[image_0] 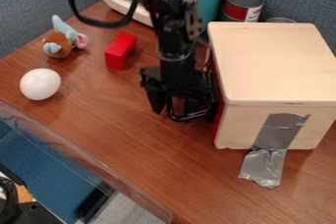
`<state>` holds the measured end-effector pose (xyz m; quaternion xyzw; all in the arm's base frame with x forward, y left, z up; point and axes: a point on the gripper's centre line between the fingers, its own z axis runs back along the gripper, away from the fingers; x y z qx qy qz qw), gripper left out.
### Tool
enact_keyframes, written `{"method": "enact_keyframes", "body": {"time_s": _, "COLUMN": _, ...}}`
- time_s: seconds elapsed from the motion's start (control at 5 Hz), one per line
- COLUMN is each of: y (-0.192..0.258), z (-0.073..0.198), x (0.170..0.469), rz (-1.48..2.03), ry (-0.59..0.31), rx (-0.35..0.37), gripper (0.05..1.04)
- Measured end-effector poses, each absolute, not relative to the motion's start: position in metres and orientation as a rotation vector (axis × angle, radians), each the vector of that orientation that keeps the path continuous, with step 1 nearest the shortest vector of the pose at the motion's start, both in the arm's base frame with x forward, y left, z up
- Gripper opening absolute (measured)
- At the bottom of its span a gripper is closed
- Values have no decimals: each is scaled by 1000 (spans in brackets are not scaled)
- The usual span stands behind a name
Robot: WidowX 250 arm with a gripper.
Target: Open the drawer
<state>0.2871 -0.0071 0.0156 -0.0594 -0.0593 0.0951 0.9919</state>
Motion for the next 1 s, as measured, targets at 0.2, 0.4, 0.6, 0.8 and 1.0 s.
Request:
{"method": "enact_keyframes", "body": {"time_s": 0.2, "y": -6, "z": 16, "x": 283, "rz": 167, "ry": -103, "rx": -86, "gripper": 462}}
{"method": "enact_keyframes", "body": {"time_s": 0.4, "y": -1, "z": 33, "x": 282, "rz": 184, "ry": -128, "rx": -44, "gripper": 348}}
{"method": "enact_keyframes", "body": {"time_s": 0.6, "y": 9, "z": 41, "x": 270, "rz": 174, "ry": -115, "rx": 27, "gripper": 348}}
{"method": "enact_keyframes", "body": {"time_s": 0.8, "y": 36, "z": 41, "x": 245, "rz": 164, "ry": -33, "rx": 138, "gripper": 348}}
{"method": "enact_keyframes", "body": {"time_s": 1.0, "y": 48, "z": 34, "x": 232, "rz": 190, "ry": 7, "rx": 155, "gripper": 347}}
